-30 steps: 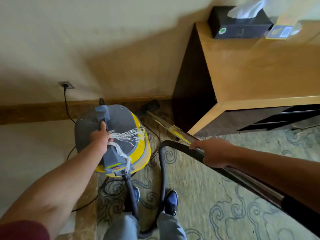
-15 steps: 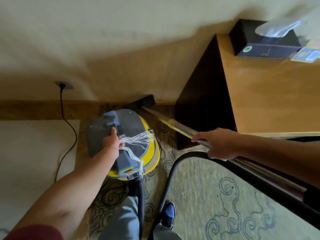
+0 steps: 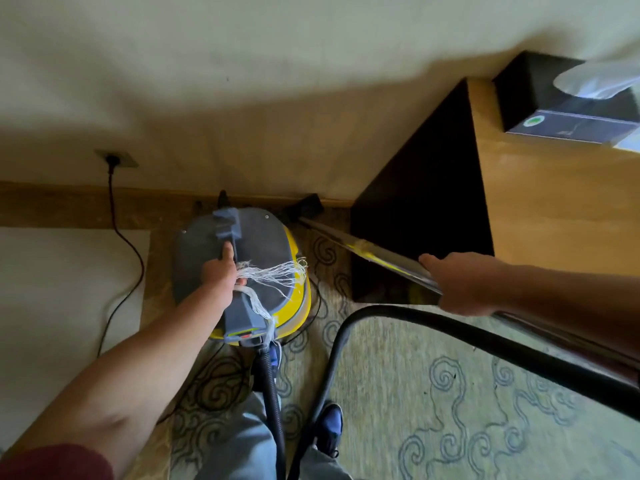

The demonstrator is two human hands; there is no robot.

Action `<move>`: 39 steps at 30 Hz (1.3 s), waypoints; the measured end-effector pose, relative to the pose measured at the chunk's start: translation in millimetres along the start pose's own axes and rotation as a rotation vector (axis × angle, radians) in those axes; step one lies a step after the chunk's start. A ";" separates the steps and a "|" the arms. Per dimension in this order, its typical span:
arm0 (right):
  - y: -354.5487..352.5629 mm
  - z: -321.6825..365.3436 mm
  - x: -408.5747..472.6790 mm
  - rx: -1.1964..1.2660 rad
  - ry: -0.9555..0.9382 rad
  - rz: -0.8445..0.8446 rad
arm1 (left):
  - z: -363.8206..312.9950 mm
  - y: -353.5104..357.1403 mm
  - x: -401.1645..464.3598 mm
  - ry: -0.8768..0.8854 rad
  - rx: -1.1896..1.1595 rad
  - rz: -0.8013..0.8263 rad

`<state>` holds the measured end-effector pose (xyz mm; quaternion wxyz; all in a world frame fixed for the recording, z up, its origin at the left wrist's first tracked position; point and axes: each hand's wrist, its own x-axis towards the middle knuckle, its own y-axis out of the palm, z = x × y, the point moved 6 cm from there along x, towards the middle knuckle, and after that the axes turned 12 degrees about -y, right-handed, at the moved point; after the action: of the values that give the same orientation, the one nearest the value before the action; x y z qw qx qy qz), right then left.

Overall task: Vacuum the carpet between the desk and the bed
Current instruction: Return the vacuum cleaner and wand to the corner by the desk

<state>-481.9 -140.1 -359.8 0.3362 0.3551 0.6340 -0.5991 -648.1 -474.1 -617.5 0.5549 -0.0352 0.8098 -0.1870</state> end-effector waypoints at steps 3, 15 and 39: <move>-9.7 0.4 -0.4 -0.136 0.015 0.053 | -6.5 -8.7 4.9 -0.005 0.022 0.015; -32.0 -20.6 6.4 -0.276 0.007 0.028 | -37.4 -27.4 16.3 -0.021 -0.034 0.003; -136.1 -15.5 -62.6 -0.833 0.023 -0.054 | -32.2 -75.0 -16.3 0.025 -0.127 0.014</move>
<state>-565.3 -131.7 -234.6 0.4280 0.1785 0.8350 -0.2961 -682.5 -530.8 -567.2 0.5427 -0.0622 0.8272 -0.1317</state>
